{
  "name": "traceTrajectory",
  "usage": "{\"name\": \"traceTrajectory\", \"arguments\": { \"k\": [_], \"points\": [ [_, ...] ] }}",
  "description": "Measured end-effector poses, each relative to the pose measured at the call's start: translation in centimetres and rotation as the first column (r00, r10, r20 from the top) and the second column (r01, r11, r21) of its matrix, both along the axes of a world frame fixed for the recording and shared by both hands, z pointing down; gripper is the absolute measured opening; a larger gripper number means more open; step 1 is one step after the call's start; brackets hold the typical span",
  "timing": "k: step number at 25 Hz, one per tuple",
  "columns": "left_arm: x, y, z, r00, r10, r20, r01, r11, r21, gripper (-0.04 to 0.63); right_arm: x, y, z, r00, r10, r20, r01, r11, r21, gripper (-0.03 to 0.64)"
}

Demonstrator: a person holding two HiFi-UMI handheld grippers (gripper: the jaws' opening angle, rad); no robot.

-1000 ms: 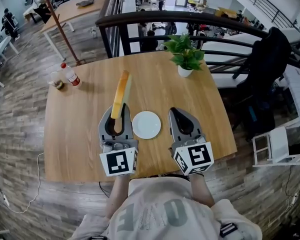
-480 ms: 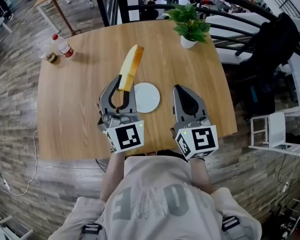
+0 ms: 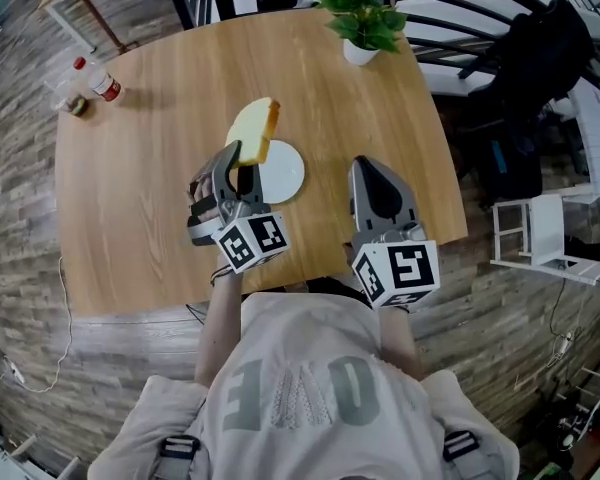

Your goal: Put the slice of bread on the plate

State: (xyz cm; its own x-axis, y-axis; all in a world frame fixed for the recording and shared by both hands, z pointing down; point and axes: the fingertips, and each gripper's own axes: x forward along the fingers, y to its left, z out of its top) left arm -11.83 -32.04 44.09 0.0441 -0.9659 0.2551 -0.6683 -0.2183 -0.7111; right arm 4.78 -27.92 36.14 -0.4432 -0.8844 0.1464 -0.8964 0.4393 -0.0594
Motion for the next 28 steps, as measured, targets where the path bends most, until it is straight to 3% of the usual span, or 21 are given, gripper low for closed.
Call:
{"name": "traceTrajectory", "arguments": {
  "k": [7, 12, 18, 28],
  "points": [
    [0.7, -0.5, 5.8, 0.997, 0.015, 0.072, -0.005, 0.99, -0.142, 0.092, 1.4, 0.5, 1.1, 0.999, 0.017, 0.038, -0.014, 0.998, -0.065, 0.02],
    [0.7, -1.2, 8.9, 0.983, 0.051, 0.175, -0.018, 0.983, -0.184, 0.092, 2.1, 0.7, 2.0, 0.998, 0.03, 0.058, -0.024, 0.994, -0.102, 0.02],
    [0.4, -1.2, 11.9, 0.969, 0.063, 0.238, -0.002, 0.968, -0.252, 0.092, 2.4, 1.2, 3.1, 0.995, 0.031, 0.093, -0.017, 0.989, -0.149, 0.02],
    [2.0, 0.1, 13.9, 0.96, 0.121, 0.252, -0.031, 0.943, -0.333, 0.092, 2.8, 0.8, 3.3, 0.982, 0.036, 0.186, -0.006, 0.986, -0.164, 0.02]
  ]
}}
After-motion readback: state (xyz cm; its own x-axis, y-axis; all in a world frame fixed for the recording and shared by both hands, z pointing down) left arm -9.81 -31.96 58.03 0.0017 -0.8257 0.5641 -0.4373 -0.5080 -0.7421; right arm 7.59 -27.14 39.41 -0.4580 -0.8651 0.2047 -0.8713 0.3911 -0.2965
